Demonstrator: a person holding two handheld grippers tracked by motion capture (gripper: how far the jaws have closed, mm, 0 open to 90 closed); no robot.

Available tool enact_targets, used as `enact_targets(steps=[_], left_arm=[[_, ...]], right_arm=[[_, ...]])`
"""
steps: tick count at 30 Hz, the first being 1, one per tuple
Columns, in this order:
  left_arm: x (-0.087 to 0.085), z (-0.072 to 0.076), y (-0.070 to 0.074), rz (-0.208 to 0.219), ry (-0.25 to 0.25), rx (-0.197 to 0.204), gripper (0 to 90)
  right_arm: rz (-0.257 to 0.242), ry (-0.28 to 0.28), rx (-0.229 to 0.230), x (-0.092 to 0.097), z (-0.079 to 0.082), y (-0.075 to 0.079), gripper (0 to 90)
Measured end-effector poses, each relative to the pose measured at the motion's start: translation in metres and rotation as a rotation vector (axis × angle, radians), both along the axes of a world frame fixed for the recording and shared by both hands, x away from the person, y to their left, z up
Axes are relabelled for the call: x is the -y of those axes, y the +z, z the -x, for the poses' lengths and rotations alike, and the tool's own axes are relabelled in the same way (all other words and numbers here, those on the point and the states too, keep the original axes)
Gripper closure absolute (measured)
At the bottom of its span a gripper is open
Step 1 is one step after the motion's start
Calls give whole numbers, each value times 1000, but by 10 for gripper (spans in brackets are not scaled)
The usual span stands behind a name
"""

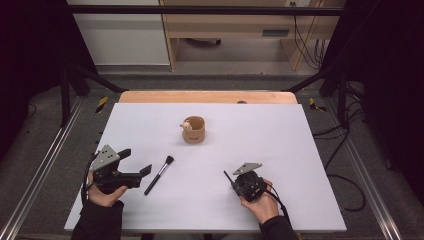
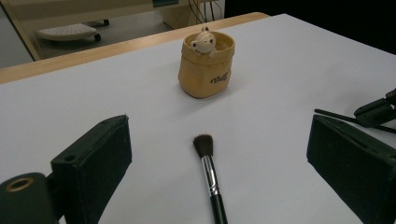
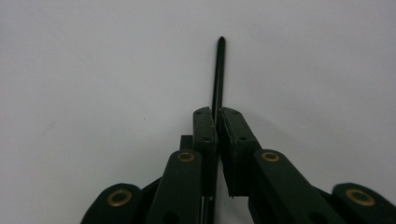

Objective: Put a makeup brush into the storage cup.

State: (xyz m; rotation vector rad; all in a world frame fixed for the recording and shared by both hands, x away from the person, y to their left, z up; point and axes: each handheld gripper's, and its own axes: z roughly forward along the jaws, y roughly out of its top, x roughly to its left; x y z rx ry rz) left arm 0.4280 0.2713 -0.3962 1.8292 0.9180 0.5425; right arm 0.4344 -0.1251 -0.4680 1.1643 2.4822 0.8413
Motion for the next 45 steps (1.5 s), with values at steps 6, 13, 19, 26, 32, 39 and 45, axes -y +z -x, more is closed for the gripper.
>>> enact_targets(steps=[6,13,19,26,32,39,45], left_arm=[[-1,0,0,2,0,0,58],[0,0,0,1,-6,-2,58],[0,-1,-1,-1,-10,-7,57],[0,0,1,1,-14,-5,56],[-1,1,1,4,-15,-3,56],[-1,0,1,0,-17,-6,56],[1,0,1,-5,-18,-7,56]], right_arm=[[7,59,15,2,-1,0,857],[-12,48,0,4,-2,0,777],[-16,42,-4,8,-4,16,677],[73,91,-70,2,-14,38,620],[150,120,-154,-4,-18,35,626],[203,146,-210,-9,-21,26,647],[226,151,-237,-10,-22,22,700]])
